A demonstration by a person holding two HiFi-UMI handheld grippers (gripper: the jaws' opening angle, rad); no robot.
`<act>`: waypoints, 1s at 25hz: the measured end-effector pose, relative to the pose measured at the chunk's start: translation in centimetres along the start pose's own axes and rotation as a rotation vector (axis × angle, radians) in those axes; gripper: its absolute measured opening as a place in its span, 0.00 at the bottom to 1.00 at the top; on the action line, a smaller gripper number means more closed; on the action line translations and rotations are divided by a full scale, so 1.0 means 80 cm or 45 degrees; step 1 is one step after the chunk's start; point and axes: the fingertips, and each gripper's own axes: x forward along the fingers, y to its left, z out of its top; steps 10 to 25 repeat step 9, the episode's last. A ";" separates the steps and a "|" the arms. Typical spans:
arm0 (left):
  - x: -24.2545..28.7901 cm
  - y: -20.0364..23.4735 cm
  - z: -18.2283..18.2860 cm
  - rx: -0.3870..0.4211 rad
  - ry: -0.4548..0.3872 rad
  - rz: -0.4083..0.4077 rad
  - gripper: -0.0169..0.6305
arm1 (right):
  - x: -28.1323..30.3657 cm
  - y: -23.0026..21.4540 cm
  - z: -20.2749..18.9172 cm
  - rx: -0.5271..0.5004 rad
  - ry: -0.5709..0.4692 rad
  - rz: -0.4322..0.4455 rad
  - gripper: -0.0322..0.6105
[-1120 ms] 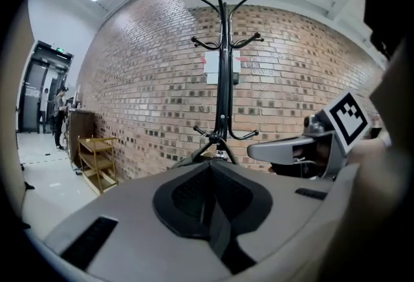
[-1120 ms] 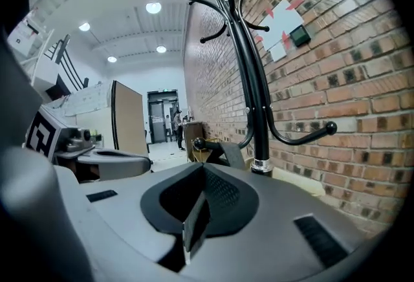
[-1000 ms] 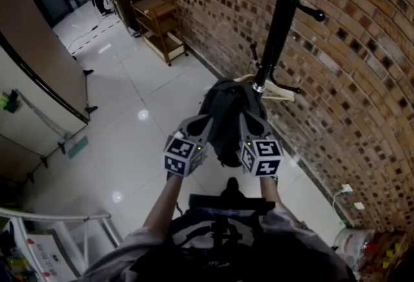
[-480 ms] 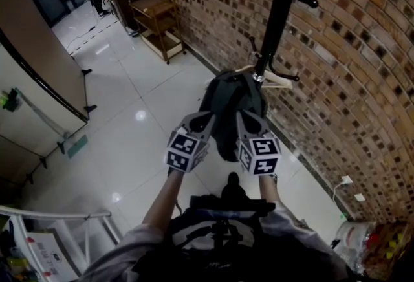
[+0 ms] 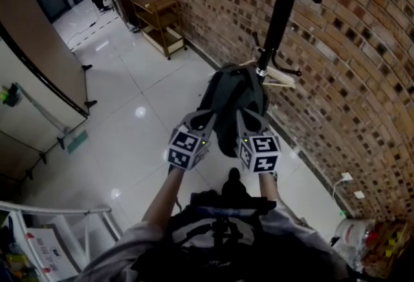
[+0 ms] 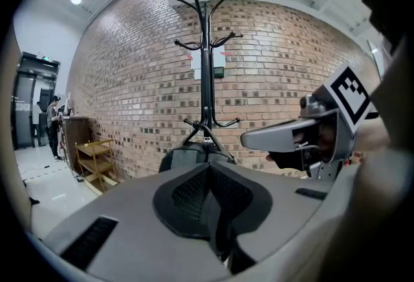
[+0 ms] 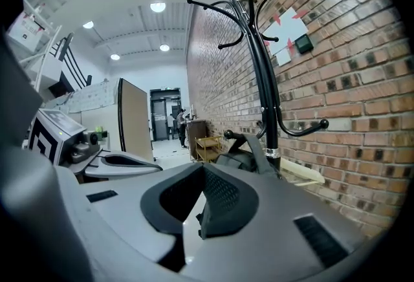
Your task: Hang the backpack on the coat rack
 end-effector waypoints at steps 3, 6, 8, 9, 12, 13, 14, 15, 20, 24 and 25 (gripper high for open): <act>-0.002 0.000 -0.003 0.003 0.010 0.000 0.03 | 0.000 0.002 -0.001 -0.003 0.004 0.002 0.06; 0.000 0.000 -0.003 0.003 0.014 0.002 0.03 | 0.001 0.001 -0.001 -0.007 0.010 0.007 0.06; 0.000 -0.001 -0.004 0.004 0.017 0.003 0.03 | 0.001 0.001 -0.004 -0.008 0.018 0.009 0.06; 0.001 -0.001 -0.005 0.004 0.018 0.003 0.03 | 0.001 0.001 -0.005 -0.009 0.023 0.010 0.06; 0.001 -0.001 -0.005 0.004 0.018 0.003 0.03 | 0.001 0.001 -0.005 -0.009 0.023 0.010 0.06; 0.001 -0.001 -0.005 0.004 0.018 0.003 0.03 | 0.001 0.001 -0.005 -0.009 0.023 0.010 0.06; 0.001 -0.001 -0.005 0.004 0.018 0.003 0.03 | 0.001 0.001 -0.005 -0.009 0.023 0.010 0.06; 0.001 -0.001 -0.005 0.004 0.018 0.003 0.03 | 0.001 0.001 -0.005 -0.009 0.023 0.010 0.06; 0.001 -0.001 -0.005 0.004 0.018 0.003 0.03 | 0.001 0.001 -0.005 -0.009 0.023 0.010 0.06; 0.001 -0.001 -0.005 0.004 0.018 0.003 0.03 | 0.001 0.001 -0.005 -0.009 0.023 0.010 0.06; 0.001 -0.001 -0.005 0.004 0.018 0.003 0.03 | 0.001 0.001 -0.005 -0.009 0.023 0.010 0.06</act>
